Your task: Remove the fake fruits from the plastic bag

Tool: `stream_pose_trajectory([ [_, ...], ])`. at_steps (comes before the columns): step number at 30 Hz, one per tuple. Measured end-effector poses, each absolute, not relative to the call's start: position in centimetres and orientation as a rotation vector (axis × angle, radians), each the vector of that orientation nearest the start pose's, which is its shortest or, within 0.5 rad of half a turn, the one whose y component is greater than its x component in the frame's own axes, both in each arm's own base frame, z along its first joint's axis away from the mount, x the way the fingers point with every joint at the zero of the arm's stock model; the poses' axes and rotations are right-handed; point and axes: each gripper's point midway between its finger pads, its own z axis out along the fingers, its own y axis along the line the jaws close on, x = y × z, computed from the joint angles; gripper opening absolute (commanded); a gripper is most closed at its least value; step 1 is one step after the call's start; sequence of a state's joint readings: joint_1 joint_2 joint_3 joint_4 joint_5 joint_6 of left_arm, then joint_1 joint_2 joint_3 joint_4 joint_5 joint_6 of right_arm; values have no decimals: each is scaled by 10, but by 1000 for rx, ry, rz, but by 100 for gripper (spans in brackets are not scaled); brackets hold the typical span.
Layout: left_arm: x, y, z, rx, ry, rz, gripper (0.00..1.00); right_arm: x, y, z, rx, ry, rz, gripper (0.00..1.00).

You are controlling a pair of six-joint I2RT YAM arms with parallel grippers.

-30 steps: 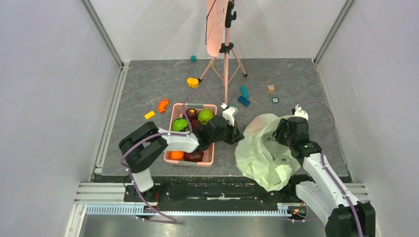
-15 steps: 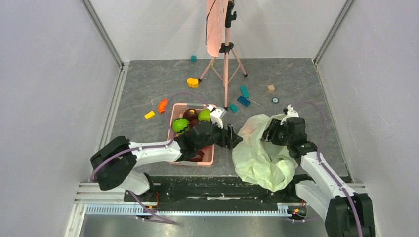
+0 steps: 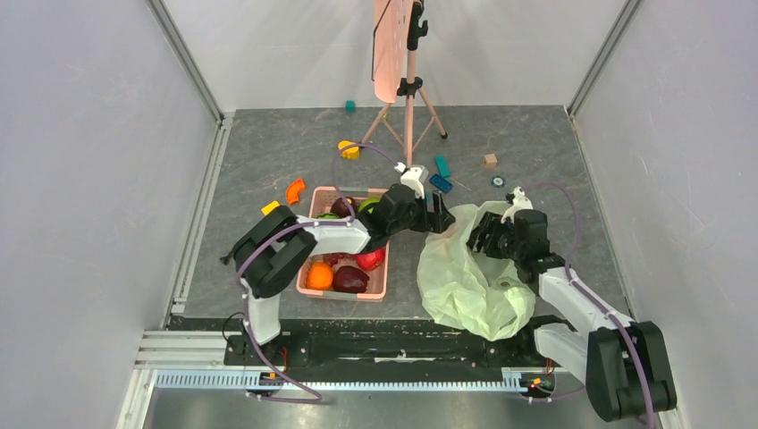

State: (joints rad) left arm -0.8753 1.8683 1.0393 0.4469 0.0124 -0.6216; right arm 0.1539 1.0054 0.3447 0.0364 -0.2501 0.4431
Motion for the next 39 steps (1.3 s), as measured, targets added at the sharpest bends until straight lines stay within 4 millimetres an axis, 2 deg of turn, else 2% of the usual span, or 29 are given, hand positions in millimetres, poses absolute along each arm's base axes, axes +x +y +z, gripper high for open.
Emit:
stream_pose_trajectory([
  [3, 318, -427, 78, 276, 2124, -973, 89, 270, 103, 54, 189, 2256, 596, 61],
  [7, 318, -432, 63, 287, 2158, -980, 84, 274, 104, 48, 188, 2265, 602, 61],
  [9, 319, -435, 61, 289, 2164, -986, 74, 277, 106, 49, 180, 2254, 616, 62],
  [12, 319, -439, 59, 296, 2168, -1008, 53, 281, 110, 51, 168, 2236, 637, 67],
  [16, 317, -442, 59, 301, 2168, -1042, 31, 284, 114, 50, 153, 2219, 668, 70],
  [21, 312, -449, 61, 327, 2155, -1104, 12, 286, 119, 44, 143, 2226, 694, 73],
  [25, 310, -453, 62, 348, 2139, -1145, 2, 288, 121, 44, 133, 2219, 712, 73],
  [32, 304, -457, 63, 391, 2118, -1213, 2, 293, 122, 41, 128, 2209, 715, 73],
  [39, 308, -457, 61, 401, 2101, -1245, 2, 304, 128, 39, 127, 2200, 746, 71],
])
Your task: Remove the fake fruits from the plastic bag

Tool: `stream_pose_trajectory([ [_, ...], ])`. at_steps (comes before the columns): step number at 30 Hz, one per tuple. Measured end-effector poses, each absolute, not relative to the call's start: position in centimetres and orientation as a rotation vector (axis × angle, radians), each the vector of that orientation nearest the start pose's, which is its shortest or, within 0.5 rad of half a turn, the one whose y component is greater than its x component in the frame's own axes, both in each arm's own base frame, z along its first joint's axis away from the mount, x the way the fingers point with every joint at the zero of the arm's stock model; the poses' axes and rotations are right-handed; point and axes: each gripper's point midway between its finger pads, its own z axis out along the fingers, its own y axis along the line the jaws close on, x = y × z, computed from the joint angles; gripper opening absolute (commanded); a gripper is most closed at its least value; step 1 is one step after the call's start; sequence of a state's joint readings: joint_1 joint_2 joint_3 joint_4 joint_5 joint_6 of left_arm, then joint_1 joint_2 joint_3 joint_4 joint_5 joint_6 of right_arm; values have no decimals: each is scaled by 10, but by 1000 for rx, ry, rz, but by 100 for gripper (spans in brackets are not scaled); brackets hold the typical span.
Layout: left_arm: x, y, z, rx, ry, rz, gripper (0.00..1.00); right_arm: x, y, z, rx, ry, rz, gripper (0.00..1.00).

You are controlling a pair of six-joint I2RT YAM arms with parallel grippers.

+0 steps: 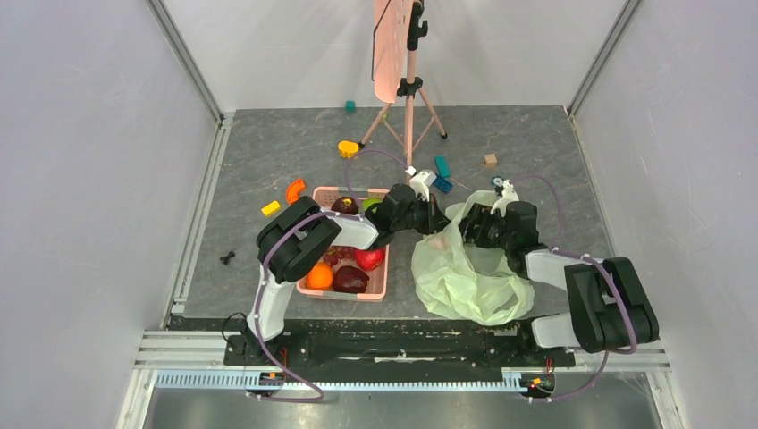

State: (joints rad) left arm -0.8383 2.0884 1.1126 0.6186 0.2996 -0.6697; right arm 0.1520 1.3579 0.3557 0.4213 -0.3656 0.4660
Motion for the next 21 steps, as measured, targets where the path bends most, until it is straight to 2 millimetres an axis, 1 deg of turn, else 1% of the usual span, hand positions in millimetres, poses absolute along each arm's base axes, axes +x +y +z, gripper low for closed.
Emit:
stream_pose_trajectory([
  [3, 312, -456, 59, 398, 2094, -1250, 2, 308, 130, 39, 130, 2195, 760, 69],
  [6, 314, -454, 58, 395, 2091, -1253, 2, 312, 134, 38, 127, 2195, 776, 64],
  [10, 319, -453, 56, 391, 2086, -1256, 2, 317, 140, 40, 115, 2185, 800, 45],
  [12, 319, -452, 54, 389, 2093, -1251, 2, 318, 142, 41, 112, 2182, 801, 39],
  [16, 315, -452, 52, 399, 2110, -1255, 2, 317, 137, 42, 135, 2189, 764, 36],
  [18, 308, -455, 52, 418, 2119, -1266, 2, 315, 132, 44, 146, 2192, 717, 36],
  [21, 298, -459, 54, 446, 2124, -1276, 2, 308, 118, 50, 169, 2195, 626, 36],
])
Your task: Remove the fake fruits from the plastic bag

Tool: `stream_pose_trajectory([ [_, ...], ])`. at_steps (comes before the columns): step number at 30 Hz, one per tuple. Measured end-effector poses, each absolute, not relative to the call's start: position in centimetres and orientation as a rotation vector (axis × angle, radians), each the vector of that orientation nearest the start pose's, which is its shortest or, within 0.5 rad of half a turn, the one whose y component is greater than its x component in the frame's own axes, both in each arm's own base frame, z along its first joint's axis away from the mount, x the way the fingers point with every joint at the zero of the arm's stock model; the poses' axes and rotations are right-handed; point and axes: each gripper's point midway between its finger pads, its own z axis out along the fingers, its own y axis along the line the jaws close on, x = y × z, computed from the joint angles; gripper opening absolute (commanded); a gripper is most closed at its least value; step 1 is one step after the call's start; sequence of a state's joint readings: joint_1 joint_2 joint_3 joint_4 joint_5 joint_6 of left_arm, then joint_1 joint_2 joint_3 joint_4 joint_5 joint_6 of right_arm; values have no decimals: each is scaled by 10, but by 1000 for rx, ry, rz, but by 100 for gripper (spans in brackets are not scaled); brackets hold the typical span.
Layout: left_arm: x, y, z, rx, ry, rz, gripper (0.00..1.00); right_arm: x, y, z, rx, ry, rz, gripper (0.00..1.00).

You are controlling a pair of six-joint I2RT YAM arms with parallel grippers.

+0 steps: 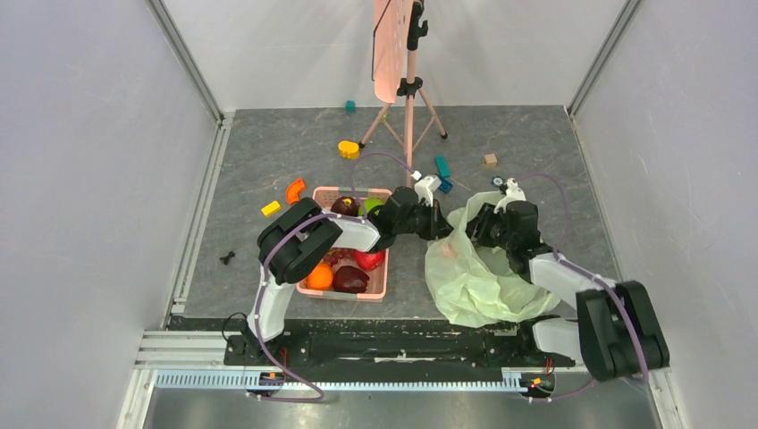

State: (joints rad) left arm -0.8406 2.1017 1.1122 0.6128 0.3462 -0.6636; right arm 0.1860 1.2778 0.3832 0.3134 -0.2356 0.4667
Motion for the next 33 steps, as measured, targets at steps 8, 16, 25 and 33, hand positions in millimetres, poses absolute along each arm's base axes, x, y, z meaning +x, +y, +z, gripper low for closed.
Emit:
stream_pose_trajectory([
  [8, 294, -452, 72, 510, 2111, -1222, 2, 294, 88, 81, 195, 2135, 449, 36],
  [16, 301, -440, 67, 537, 2126, -1125, 2, 269, 65, 99, 211, 2133, 325, 38],
  [25, 303, -437, 62, 552, 2133, -1094, 2, 266, 59, 158, 193, 2039, 307, 42],
  [33, 300, -440, 69, 582, 2102, -1143, 2, 260, 83, 142, 95, 2129, 430, 44],
])
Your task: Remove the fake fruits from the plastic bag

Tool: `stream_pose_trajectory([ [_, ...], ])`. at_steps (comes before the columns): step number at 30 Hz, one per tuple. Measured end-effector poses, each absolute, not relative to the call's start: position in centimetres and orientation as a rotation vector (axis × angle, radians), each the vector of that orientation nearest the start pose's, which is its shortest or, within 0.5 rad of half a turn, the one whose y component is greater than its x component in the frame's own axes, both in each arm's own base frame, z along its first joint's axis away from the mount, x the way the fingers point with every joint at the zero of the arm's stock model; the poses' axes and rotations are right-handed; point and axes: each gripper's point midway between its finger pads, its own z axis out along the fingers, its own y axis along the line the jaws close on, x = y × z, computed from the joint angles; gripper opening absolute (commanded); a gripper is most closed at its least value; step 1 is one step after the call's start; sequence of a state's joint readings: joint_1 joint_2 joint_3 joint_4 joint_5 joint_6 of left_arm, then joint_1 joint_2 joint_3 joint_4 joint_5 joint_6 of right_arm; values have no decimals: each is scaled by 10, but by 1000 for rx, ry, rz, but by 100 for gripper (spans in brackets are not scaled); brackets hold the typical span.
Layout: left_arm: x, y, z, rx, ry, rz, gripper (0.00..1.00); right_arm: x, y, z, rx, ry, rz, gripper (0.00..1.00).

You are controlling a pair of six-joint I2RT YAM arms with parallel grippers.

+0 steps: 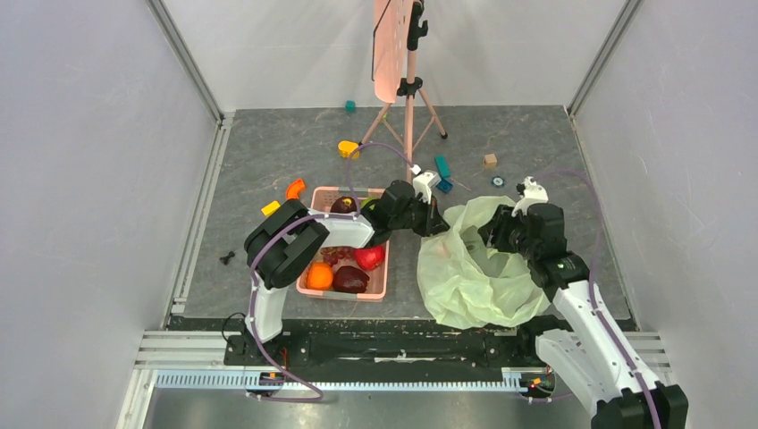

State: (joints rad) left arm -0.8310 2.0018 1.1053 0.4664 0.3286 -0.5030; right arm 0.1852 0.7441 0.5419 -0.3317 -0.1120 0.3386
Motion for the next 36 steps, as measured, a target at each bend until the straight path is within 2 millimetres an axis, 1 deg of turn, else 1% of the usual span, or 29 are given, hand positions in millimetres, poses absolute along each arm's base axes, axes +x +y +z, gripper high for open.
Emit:
stream_pose_trajectory([
  [2, 299, -443, 74, 594, 2077, -1174, 2, 255, 89, 129, 74, 2174, 467, 44],
  [4, 299, -447, 86, 621, 2016, -1235, 2, 246, 94, 115, 56, 2216, 504, 45],
  [6, 300, -450, 99, 642, 1955, -1286, 2, 239, 97, 107, 48, 2240, 529, 45],
  [9, 301, -455, 117, 679, 1876, -1351, 2, 234, 100, 105, 38, 2241, 554, 45],
  [11, 303, -464, 134, 710, 1808, -1413, 2, 234, 99, 108, 48, 2227, 553, 47],
  [13, 305, -472, 148, 735, 1745, -1468, 2, 234, 97, 108, 71, 2215, 542, 50],
  [15, 303, -478, 160, 762, 1683, -1531, 2, 234, 94, 106, 99, 2203, 531, 56],
  [17, 299, -481, 166, 780, 1652, -1584, 2, 233, 92, 102, 125, 2189, 526, 64],
  [19, 294, -482, 169, 800, 1632, -1625, 2, 233, 90, 97, 151, 2180, 518, 67],
  [23, 287, -482, 168, 833, 1623, -1669, 2, 232, 88, 86, 185, 2188, 513, 75],
  [25, 285, -482, 166, 841, 1627, -1680, 2, 232, 87, 80, 196, 2193, 510, 80],
  [29, 282, -482, 163, 849, 1642, -1687, 2, 232, 89, 67, 206, 2223, 515, 86],
  [36, 285, -480, 146, 822, 1737, -1654, 2, 230, 93, 36, 202, 2326, 511, 86],
])
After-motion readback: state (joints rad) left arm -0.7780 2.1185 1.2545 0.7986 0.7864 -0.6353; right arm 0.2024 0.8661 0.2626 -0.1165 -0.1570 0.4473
